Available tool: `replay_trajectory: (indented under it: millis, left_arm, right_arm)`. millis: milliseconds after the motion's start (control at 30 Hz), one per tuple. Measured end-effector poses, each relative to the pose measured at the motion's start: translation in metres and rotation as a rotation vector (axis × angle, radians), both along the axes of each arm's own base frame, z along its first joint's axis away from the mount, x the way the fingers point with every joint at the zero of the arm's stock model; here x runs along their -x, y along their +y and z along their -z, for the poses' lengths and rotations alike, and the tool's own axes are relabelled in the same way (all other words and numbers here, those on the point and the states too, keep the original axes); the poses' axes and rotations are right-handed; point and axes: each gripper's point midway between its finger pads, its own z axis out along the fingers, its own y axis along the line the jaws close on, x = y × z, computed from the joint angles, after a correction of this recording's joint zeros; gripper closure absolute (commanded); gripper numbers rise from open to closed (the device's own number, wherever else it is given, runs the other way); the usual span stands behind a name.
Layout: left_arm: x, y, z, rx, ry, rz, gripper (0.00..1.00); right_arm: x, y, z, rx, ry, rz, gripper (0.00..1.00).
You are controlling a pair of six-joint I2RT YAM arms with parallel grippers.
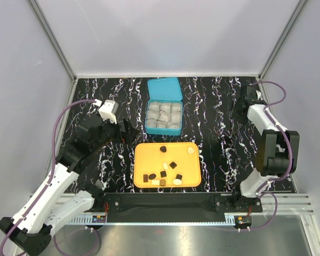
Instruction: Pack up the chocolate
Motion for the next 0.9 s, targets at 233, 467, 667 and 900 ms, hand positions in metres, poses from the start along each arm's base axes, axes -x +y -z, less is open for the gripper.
replay_trajectory:
  millis: [233, 467, 667, 900]
  left_arm:
    - [0.0, 0.0, 0.004, -0.007, 0.01, 0.0, 0.01]
    - [-0.001, 0.0, 0.004, -0.01, 0.01, 0.002, 0.01]
    - [-0.001, 0.0, 0.004, -0.01, 0.01, 0.002, 0.01]
    - [-0.001, -0.001, 0.007, -0.014, 0.017, 0.002, 0.01]
  right_arm:
    - [-0.015, -0.01, 0.041, 0.006, 0.083, -0.024, 0.6]
    - [-0.019, -0.008, 0.068, 0.006, 0.145, -0.076, 0.71]
    - [-0.024, 0.006, 0.068, -0.051, 0.122, -0.143, 0.9]
    - [-0.022, 0.055, 0.068, -0.047, 0.12, -0.289, 1.0]
